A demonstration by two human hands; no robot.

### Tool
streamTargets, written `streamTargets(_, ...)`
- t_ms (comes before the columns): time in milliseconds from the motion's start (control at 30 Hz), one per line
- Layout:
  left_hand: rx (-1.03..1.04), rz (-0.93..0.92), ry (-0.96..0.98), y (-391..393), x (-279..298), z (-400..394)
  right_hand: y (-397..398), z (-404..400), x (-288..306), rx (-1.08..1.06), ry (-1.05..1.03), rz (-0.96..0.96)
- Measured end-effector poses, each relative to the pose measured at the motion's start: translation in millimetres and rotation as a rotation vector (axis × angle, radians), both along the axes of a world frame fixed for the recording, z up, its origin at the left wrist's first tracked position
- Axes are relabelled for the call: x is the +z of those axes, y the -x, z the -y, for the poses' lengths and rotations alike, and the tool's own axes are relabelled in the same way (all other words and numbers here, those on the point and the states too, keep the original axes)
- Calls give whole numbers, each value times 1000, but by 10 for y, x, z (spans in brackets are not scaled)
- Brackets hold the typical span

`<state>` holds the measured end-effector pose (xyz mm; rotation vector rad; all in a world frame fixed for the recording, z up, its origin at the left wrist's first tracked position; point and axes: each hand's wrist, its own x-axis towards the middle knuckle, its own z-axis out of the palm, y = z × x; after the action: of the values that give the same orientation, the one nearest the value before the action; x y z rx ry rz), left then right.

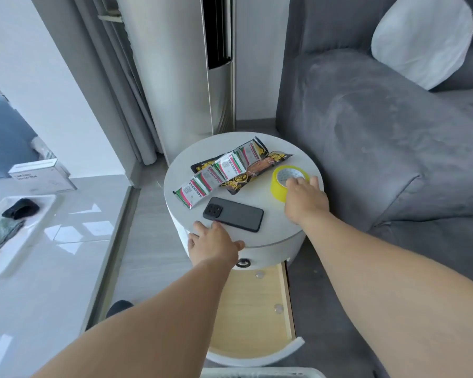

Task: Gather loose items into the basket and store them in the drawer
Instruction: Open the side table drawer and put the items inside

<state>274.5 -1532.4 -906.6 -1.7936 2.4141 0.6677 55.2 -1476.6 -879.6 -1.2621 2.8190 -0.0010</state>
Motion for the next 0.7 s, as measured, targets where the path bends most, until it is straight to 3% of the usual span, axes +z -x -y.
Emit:
streamTargets(133, -15, -2, -28, -9, 18, 18, -228, -157, -142, -26, -4, -69)
streamTargets(267, -67, -31, -23, -104, -69, -32, -925, -860, -460, -259, 552, -22)
streamTargets(333, -75, -133, -7, -212, -135, -83, -1353, -1188, -661, -379, 693, 77)
streamTargets(400, -35, -337, 33, -420, -273, -212, -1678, -1398, -905, -448, 584, 254)
streamTargets(467, 9, -478, 33, -643, -463, -387, -1856, -1545, -1148, -345, 321, 348)
streamTargets(567, 36, -413, -216, -851, -756, -536, -1927, -1557, -1383, -38, -14, 372)
streamTargets(700, -9, -296, -630, -948, -1120, -603, -1804, -1317, -1702, 234, -221, 310)
